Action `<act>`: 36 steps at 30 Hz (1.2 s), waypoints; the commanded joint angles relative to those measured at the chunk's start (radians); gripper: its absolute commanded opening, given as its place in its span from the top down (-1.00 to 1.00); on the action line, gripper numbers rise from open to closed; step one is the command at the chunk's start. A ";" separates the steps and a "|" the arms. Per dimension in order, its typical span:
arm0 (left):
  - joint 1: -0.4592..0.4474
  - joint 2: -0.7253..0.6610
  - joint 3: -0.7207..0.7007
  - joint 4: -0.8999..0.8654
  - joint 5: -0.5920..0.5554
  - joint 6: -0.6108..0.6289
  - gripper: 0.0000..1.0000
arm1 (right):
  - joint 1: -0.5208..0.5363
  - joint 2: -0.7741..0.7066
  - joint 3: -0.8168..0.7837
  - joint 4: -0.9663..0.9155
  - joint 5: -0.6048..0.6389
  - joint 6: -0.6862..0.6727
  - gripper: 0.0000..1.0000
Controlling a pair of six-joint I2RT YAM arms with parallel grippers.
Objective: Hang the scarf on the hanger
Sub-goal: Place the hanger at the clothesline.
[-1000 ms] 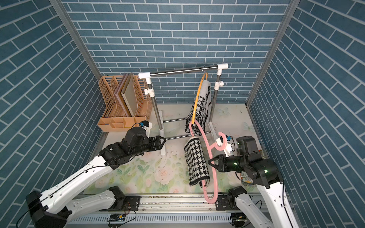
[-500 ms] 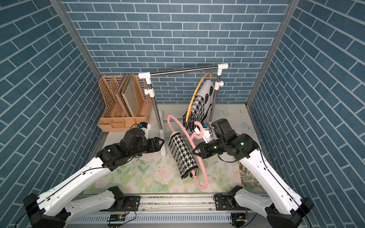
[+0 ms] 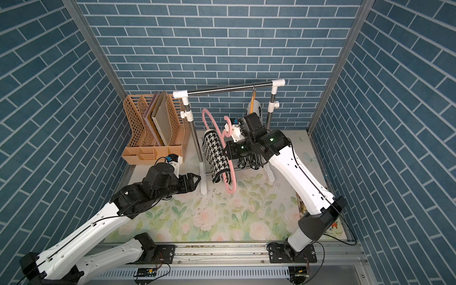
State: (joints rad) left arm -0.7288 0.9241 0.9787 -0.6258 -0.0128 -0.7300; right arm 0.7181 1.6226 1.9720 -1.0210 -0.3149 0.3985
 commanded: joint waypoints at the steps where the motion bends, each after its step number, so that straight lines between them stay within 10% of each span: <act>1: 0.006 -0.020 -0.015 -0.046 -0.015 -0.002 -0.57 | 0.006 0.061 0.186 -0.068 0.041 0.037 1.00; 7: 0.006 -0.022 -0.026 -0.056 -0.002 0.003 -0.57 | 0.006 0.252 0.531 -0.168 0.036 0.069 1.00; 36: 0.006 -0.026 -0.062 -0.049 0.042 -0.002 -0.57 | -0.078 0.369 0.522 0.254 -0.070 0.270 1.00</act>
State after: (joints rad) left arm -0.7288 0.9024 0.9329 -0.6617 0.0238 -0.7300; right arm 0.6678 1.9755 2.4676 -0.8734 -0.3222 0.6060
